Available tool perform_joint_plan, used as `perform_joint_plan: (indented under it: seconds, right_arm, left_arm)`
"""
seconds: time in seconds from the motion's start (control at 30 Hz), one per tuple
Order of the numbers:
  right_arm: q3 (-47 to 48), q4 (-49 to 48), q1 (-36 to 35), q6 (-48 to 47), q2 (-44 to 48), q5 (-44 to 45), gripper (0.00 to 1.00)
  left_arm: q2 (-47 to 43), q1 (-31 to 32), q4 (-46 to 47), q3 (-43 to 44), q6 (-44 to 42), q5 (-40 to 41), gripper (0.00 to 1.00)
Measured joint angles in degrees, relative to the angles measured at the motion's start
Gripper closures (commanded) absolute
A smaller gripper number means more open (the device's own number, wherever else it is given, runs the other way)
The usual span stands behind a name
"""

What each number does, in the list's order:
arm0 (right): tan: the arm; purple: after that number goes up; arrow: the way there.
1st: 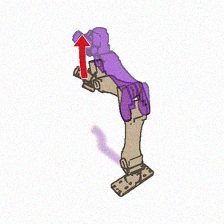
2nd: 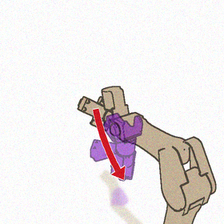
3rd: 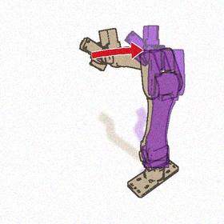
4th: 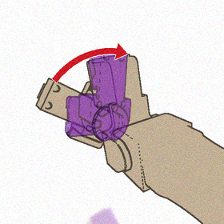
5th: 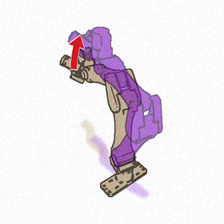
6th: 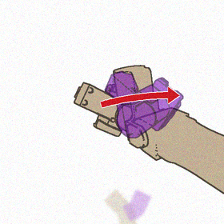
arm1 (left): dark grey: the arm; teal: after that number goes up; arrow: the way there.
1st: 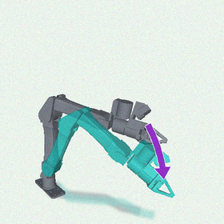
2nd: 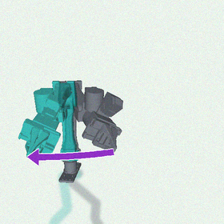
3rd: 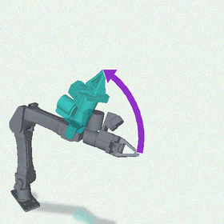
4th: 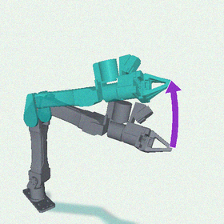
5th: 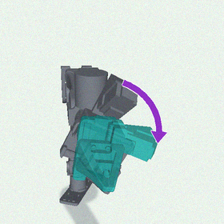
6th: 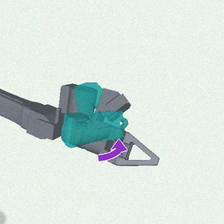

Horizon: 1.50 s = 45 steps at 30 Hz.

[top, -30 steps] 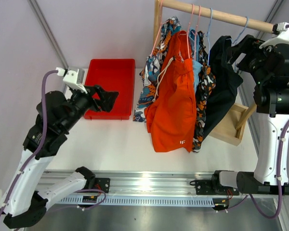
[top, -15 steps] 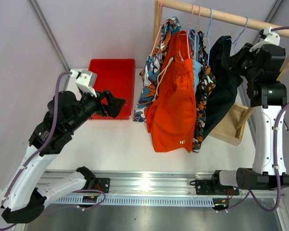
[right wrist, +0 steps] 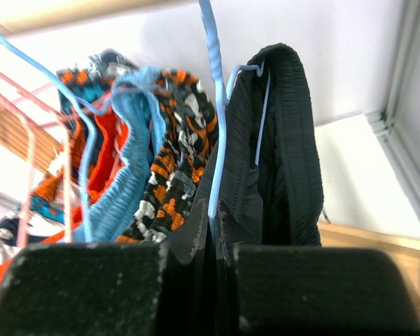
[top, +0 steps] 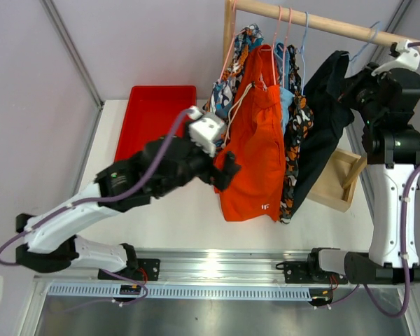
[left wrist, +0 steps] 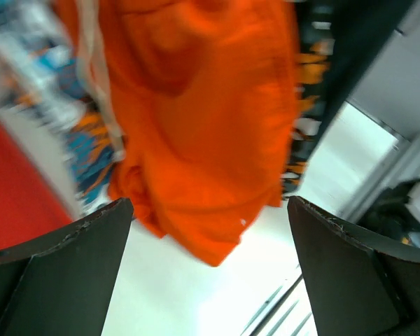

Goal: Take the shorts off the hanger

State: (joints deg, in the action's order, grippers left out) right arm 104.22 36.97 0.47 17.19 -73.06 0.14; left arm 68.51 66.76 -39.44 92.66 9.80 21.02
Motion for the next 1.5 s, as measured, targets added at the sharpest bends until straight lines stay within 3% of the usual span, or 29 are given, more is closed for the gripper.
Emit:
perform_joint_plan:
  seconds: [0.13, 0.4, 0.67, 0.9, 0.97, 1.0, 1.07, 1.1, 1.13, 1.2, 1.5]
  right_arm:
    - [1.79, 0.59, -1.2, 0.74, 3.63, 3.17, 1.0]
    - [2.82, 2.29, -3.02, 2.56, 11.67, 4.74, 1.0]
    - [0.44, 5.64, -3.98, 3.58, 14.6, 3.91, 1.0]
    - [-0.31, 7.37, -4.92, 3.74, 15.1, 2.4, 1.0]
    - [-0.31, 7.89, -4.92, 3.78, 15.56, 1.97, 1.0]
    - [-0.31, 8.09, -4.92, 3.8, 15.74, 1.81, 1.0]
    - [-0.31, 8.46, -4.92, 3.82, 16.31, 0.92, 1.0]
    - [-0.31, 8.61, -4.92, 3.87, 16.55, 0.55, 1.0]
    - [-0.31, 8.68, -4.92, 3.96, 16.81, 0.17, 1.0]
    - [-0.31, 8.68, -4.92, 4.13, 17.0, -0.35, 1.0]
    - [-0.31, 8.81, -4.92, 4.22, 16.72, -1.07, 1.0]
  left_arm:
    - [8.83, 6.45, 2.32, 7.13, -1.64, -1.07, 0.01]
    - [19.28, 13.92, 14.08, 12.35, -4.44, -9.49, 0.01]
    - [31.63, 16.15, 20.92, 18.91, -4.33, -15.78, 0.01]
    - [37.75, 16.26, 22.47, 24.65, -4.44, -15.58, 0.02]
    - [38.84, 16.31, 23.1, 26.16, -4.7, -14.53, 0.13]
    - [39.15, 16.33, 23.58, 26.49, -4.92, -13.9, 0.35]
    - [39.69, 16.35, 24.61, 26.84, -5.14, -12.15, 0.57]
    - [39.93, 16.37, 25.03, 26.86, -5.46, -11.45, 0.85]
    - [40.15, 16.37, 25.27, 26.91, -5.51, -10.62, 0.92]
    - [40.7, 16.37, 25.57, 26.93, -6.32, -9.18, 1.0]
    - [39.93, 17.27, 28.26, 23.34, -6.82, -6.64, 1.0]
